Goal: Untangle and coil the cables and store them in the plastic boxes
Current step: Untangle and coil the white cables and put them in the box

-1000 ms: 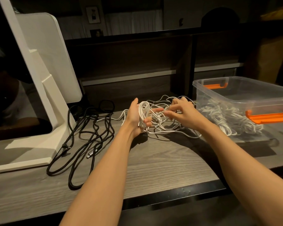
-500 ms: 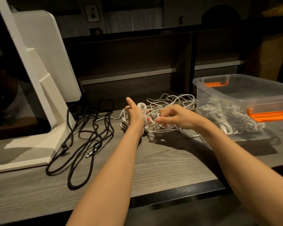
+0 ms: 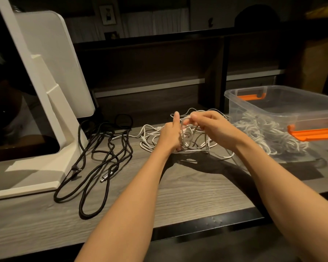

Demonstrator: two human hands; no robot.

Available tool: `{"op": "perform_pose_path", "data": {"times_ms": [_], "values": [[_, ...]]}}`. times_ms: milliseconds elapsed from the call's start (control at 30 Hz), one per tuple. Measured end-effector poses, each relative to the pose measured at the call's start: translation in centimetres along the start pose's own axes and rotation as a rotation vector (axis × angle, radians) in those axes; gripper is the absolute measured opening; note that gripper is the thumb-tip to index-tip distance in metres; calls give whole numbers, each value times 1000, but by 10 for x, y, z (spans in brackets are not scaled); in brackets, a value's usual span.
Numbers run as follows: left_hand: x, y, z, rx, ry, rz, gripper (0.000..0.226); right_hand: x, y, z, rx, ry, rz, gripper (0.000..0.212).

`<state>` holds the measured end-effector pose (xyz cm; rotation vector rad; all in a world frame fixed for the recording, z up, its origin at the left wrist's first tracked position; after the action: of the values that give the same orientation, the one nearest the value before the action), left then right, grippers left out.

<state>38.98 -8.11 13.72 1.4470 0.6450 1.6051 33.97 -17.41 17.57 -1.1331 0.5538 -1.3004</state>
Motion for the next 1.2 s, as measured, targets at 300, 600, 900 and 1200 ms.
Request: {"op": "perform_pose_path", "data": {"times_ms": [300,600,900,1200], "values": [[-24,6,-7,15,-238,-188,74,19,31,7,-160,167,-437,25],[-14,4,-8,33,-205,-369,36,7,43,4,-261,-16,-631,42],[22,-23,5,127,164,-446,25,-11,45,0,-255,-191,-745,15],[40,-30,-1,171,417,-284,34,-17,17,0,-71,-142,-577,11]]}}
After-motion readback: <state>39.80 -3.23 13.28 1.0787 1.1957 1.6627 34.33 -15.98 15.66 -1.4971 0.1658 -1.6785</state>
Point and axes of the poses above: each hand's wrist, its own z-axis towards the middle knuckle, its own x-axis out of the back of the hand, y = z × x, the point moved 10 cm from there along z, towards the middle knuckle, and after that the axes turned 5 degrees about z, right-handed, at the moved point
